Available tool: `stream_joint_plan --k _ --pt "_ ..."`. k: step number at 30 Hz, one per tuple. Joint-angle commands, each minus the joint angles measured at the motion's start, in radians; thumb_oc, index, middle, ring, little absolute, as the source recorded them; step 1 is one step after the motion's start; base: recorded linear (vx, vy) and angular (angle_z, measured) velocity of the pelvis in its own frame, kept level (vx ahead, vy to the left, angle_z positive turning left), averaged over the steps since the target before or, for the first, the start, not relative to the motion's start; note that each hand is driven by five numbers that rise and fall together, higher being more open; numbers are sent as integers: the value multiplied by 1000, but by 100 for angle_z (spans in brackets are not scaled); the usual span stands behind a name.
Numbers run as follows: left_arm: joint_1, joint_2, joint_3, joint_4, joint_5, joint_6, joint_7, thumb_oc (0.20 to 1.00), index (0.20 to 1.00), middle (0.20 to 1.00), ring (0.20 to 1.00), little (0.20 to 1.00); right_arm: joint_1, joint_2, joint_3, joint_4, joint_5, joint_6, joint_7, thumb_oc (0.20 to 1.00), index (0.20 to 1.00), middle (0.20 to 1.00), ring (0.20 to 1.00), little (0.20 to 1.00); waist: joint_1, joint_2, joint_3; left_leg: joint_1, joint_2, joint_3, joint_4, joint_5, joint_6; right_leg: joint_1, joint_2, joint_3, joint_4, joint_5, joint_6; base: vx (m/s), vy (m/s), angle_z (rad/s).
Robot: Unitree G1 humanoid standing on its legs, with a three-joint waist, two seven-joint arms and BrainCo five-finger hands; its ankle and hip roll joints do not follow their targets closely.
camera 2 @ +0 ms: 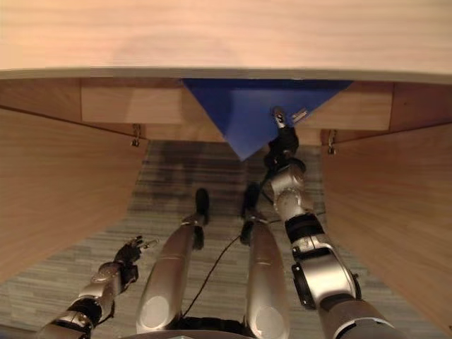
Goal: Put the empty folder in the office cabinet
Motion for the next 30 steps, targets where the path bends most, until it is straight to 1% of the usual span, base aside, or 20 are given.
stream_joint_plan --k 1,2,4,5,6,8,9,10,12,13,14,15,16,17,18,19,22,24,26,30 --pt "131 3 -36 15 50 -13 31 1000 1000 1000 1000 1000 188 19 7 -88 40 -75 18 200 200 200 200 200 -24 -3 -224 -7 -9 -4 -33 -58 22 101 -36 -8 -66 -87 88 -47 18 -6" --pt "136 10 -29 -29 55 -22 52 1000 1000 1000 1000 1000 191 21 -6 -116 55 -94 18 200 200 200 200 200 -19 2 -217 -73 -17 -8 34 -79 31 31 -51 -3 21 -116 82 -28 17 -3" --pt "143 15 -27 -50 49 -24 55 1000 1000 1000 1000 1000 191 23 -11 -126 59 -102 13 200 200 200 200 200 -17 3 -219 -101 -18 -9 64 -90 32 2 -56 2 57 -132 79 -20 11 -1" --pt "153 23 -28 -90 42 -30 62 1000 1000 1000 1000 1000 184 25 -23 -146 69 -118 7 200 200 200 200 200 -13 5 -217 -160 -21 -13 132 -111 36 -55 -64 5 132 -158 72 0 0 0" --pt "154 24 -28 -91 41 -29 62 1000 1000 1000 1000 1000 184 25 -23 -147 69 -118 7 200 200 200 200 200 -13 4 -220 -165 -21 -13 137 -113 36 -61 -64 5 137 -160 72 0 0 0" --pt "175 38 -29 -142 48 -33 75 1000 1000 1000 1000 1000 173 35 -35 -194 76 -142 -6 200 200 200 200 200 -7 11 -217 -236 -19 -17 219 -141 39 -131 -72 12 227 -202 61 12 0 5" --pt "176 38 -29 -143 48 -33 75 1000 1000 1000 1000 1000 175 36 -35 -196 75 -141 -7 200 200 200 200 200 -7 10 -221 -243 -19 -16 224 -143 39 -138 -73 13 233 -204 61 21 -15 5" --pt "186 40 -29 -151 56 -30 88 1000 1000 1000 1000 1000 164 55 -44 -233 95 -165 -17 200 200 200 200 200 -3 14 -217 -287 -19 -19 280 -161 42 -181 -78 14 292 -229 53 23 -29 3" --pt "195 42 -31 -159 60 -27 101 1000 1000 1000 1000 1000 144 75 -53 -258 118 -190 -31 200 200 200 200 200 1 18 -224 -332 -20 -25 333 -179 45 -224 -88 18 344 -255 41 38 -44 7" --pt "212 48 -43 -173 64 -24 113 1000 1000 1000 1000 1000 98 98 -71 -254 160 -224 -51 200 200 200 200 200 11 23 -226 -371 -23 -29 387 -197 47 -261 -94 30 398 -277 29 44 -40 10" --pt "219 53 -55 -184 64 -22 119 1000 1000 1000 1000 1000 56 102 -75 -234 175 -244 -77 200 200 200 200 200 18 25 -226 -387 -25 -30 419 -209 47 -276 -99 37 425 -289 22 42 -25 11" --pt "222 60 -68 -192 65 -21 123 1000 1000 1000 1000 1000 5 91 -82 -205 179 -258 -110 200 200 200 200 200 23 29 -223 -400 -26 -32 447 -219 48 -290 -103 42 450 -299 18 25 -4 4" --pt "218 60 -67 -192 64 -20 124 1000 1000 1000 1000 1000 -3 89 -84 -200 180 -258 -110 200 200 200 200 200 25 28 -222 -407 -25 -31 454 -223 49 -297 -103 43 458 -303 18 20 -1 3" --pt "222 71 -82 -199 64 -21 131 1000 1000 1000 1000 1000 -59 73 -97 -154 183 -272 -150 200 200 200 200 200 32 33 -220 -416 -25 -37 475 -234 53 -308 -106 50 480 -316 12 31 -7 2" --pt "217 90 -101 -211 60 -19 142 1000 1000 1000 1000 1000 -160 43 -131 -66 202 -279 -196 200 200 200 200 200 46 40 -214 -444 -25 -41 523 -254 59 -338 -115 58 530 -338 3 0 0 0" --pt "213 91 -101 -211 59 -18 143 1000 1000 1000 1000 1000 -169 39 -134 -59 205 -278 -194 200 200 200 200 200 48 40 -212 -449 -25 -41 529 -257 59 -343 -116 59 535 -341 3 33 -10 2" --pt "207 119 -132 -236 60 -15 157 1000 1000 1000 1000 1000 -283 -15 -157 32 228 -289 -253 200 200 200 200 200 65 48 -209 -501 -31 -52 591 -278 64 -397 -123 71 609 -370 -5 37 -20 5" --pt "202 137 -153 -263 53 -17 162 1000 1000 1000 1000 1000 -355 -61 -160 70 214 -293 -300 200 200 200 200 200 75 57 -206 -553 -37 -51 639 -295 71 -453 -128 75 672 -390 -9 39 6 15" --pt "205 143 -159 -271 52 -17 171 1000 1000 1000 1000 1000 -377 -83 -163 90 211 -297 -322 200 200 200 200 200 77 60 -205 -583 -39 -49 666 -303 74 -481 -128 78 697 -393 -10 24 -2 13" --pt "208 146 -161 -270 59 -8 182 1000 1000 1000 1000 1000 -385 -86 -174 125 212 -297 -348 200 200 200 200 200 83 62 -211 -610 -40 -50 695 -312 76 -505 -132 75 729 -405 -12 30 -15 2"
